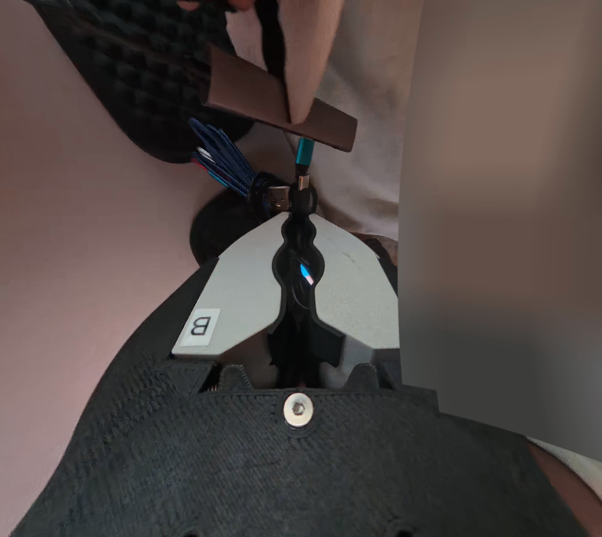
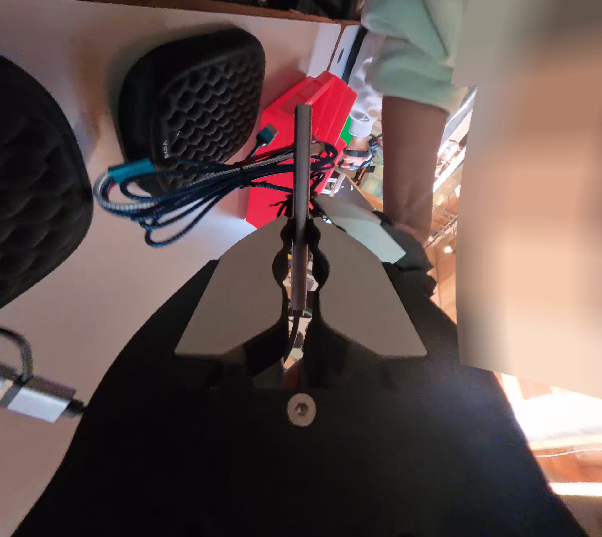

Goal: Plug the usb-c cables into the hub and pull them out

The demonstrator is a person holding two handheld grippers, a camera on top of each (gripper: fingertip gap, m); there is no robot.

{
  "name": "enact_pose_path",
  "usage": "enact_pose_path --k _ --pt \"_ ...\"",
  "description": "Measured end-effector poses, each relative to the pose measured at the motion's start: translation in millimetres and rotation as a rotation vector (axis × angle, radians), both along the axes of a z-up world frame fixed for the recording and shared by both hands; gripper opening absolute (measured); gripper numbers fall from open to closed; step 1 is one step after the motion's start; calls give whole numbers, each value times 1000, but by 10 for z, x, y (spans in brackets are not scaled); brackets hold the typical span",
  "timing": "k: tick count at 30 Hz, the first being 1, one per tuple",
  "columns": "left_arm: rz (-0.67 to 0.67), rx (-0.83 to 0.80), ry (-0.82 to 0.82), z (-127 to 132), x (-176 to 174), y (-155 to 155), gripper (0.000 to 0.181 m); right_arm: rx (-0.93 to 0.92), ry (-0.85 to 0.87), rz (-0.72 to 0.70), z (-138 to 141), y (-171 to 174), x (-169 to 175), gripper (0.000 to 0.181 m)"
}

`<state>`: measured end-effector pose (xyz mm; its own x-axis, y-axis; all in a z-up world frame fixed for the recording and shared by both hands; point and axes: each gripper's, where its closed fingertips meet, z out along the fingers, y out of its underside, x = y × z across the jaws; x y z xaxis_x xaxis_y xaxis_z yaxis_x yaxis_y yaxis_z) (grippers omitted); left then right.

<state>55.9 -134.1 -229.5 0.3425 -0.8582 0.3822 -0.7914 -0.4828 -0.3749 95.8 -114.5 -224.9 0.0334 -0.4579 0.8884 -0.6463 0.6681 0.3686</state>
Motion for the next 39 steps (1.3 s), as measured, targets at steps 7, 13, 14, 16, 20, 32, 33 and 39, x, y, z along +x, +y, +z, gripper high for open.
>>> enact_pose_path --k 7,13,14,16,20,32,33,39 --pt "-2 -140 127 -103 23 47 4 37 32 45 -42 -72 -6 9" --pt "-10 -200 164 -77 44 86 4 76 28 35 -123 -40 -59 10" --pt "-8 -215 162 -77 59 90 4 86 35 34 -125 -41 -69 9" --pt "-5 -240 168 -86 54 97 4 121 61 21 -137 -28 -99 9" --pt "28 -264 136 -92 49 117 4 133 100 -11 -133 20 -138 9" --pt "172 -284 19 -111 -9 165 4 76 215 -94 -34 90 -152 8" --pt "174 -287 -9 -92 16 167 4 76 210 -94 -47 93 -152 8" --pt "197 -278 -52 -55 39 200 4 62 215 -131 -65 153 -185 9"
